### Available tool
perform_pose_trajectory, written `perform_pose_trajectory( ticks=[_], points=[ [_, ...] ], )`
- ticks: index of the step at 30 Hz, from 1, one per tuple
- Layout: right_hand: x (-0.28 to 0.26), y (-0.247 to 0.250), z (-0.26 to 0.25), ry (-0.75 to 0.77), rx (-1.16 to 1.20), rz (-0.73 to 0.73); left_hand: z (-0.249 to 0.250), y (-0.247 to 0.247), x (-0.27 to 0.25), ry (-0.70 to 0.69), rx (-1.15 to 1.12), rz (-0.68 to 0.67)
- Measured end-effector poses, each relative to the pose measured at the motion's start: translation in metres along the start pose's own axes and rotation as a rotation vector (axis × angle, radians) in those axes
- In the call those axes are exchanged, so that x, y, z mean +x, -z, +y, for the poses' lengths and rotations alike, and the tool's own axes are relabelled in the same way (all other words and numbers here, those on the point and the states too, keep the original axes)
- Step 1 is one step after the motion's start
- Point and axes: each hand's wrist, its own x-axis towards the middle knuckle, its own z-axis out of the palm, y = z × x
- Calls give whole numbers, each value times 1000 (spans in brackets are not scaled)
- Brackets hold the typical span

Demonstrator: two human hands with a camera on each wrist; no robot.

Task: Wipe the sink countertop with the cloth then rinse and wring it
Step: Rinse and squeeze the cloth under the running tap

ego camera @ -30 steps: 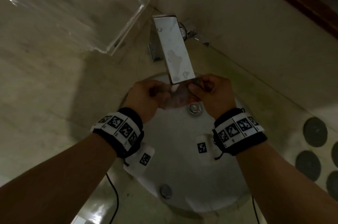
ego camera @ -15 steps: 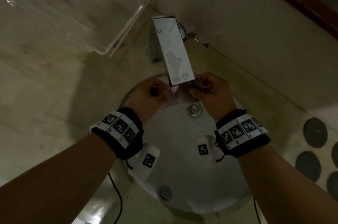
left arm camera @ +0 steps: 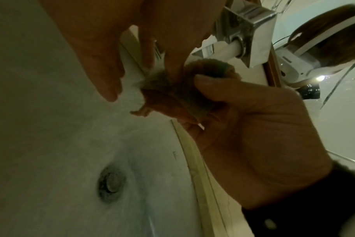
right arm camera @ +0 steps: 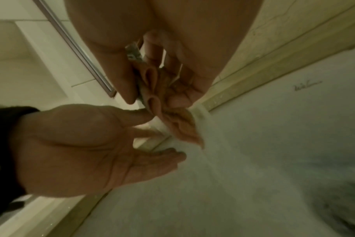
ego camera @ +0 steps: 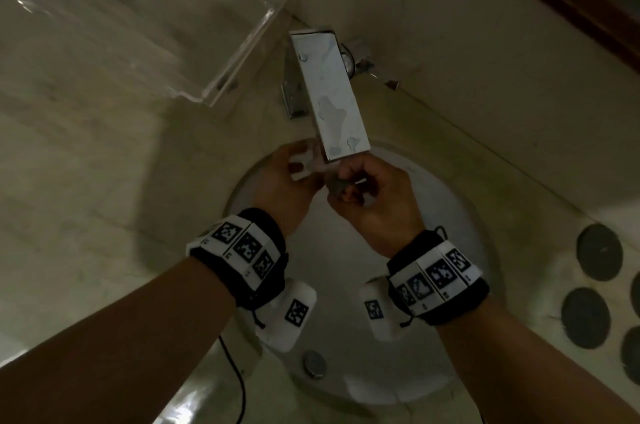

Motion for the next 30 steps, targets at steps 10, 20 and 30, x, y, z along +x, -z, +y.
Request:
perform_pose_trajectory(
  ticks=[10, 20, 30],
  points=[
    [-10, 10, 8, 172, -201, -165, 3, -5, -8, 96, -263, -169],
    [24, 28, 6, -263, -134, -37, -7, 2, -5, 38, -208, -202],
    [34, 22, -2, -227, -30, 24, -14, 12, 6, -54, -87, -165]
  ],
)
